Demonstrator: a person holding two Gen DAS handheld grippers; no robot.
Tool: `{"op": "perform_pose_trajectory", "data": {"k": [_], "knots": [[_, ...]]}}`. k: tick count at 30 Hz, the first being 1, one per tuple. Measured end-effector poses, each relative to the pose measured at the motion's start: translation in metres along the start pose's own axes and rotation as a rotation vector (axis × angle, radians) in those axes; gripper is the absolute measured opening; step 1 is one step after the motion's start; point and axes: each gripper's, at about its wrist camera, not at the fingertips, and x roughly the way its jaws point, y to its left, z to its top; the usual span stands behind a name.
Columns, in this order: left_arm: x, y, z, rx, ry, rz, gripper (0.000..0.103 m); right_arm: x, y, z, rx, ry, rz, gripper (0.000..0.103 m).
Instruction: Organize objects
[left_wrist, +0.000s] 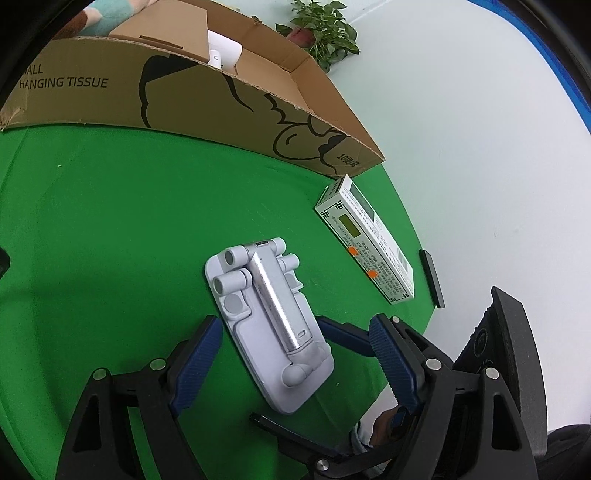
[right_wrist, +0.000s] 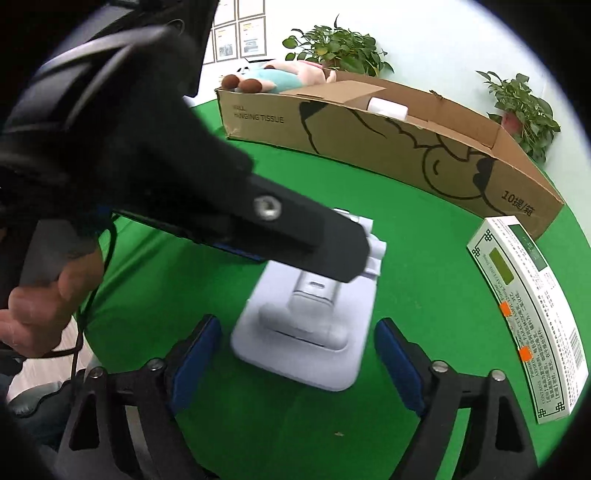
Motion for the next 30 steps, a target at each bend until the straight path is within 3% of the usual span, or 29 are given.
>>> {"op": "perform_pose_trajectory", "data": {"k": [4,14,20,22,24,30], "knots": [[0.0,-0.002,-0.002,0.001,0.0,0.015,0.077,-0.001,-0.001,-0.001,0.047,-0.007,-0.025,0.072],[0.001,0.002,0.004,-0.051,0.019,0.058,0.063,-0.005,-0.012,0.001,0.192,-0.024,0.012,0.071],[0.002,0.001,0.004,-0.071,0.043,0.076,0.061,-0.008,-0.018,0.002,0.265,-0.026,0.066,0.071],[0.003,0.001,0.004,-0.074,0.048,0.089,0.055,-0.01,-0.013,0.001,0.278,-0.025,0.068,0.071],[0.003,0.001,0.004,-0.07,0.057,0.113,0.042,-0.012,-0.015,-0.001,0.291,-0.028,0.069,0.071],[-0.002,-0.011,0.004,-0.02,0.031,0.124,0.042,-0.025,-0.003,-0.001,0.229,-0.073,-0.023,0.071]]}}
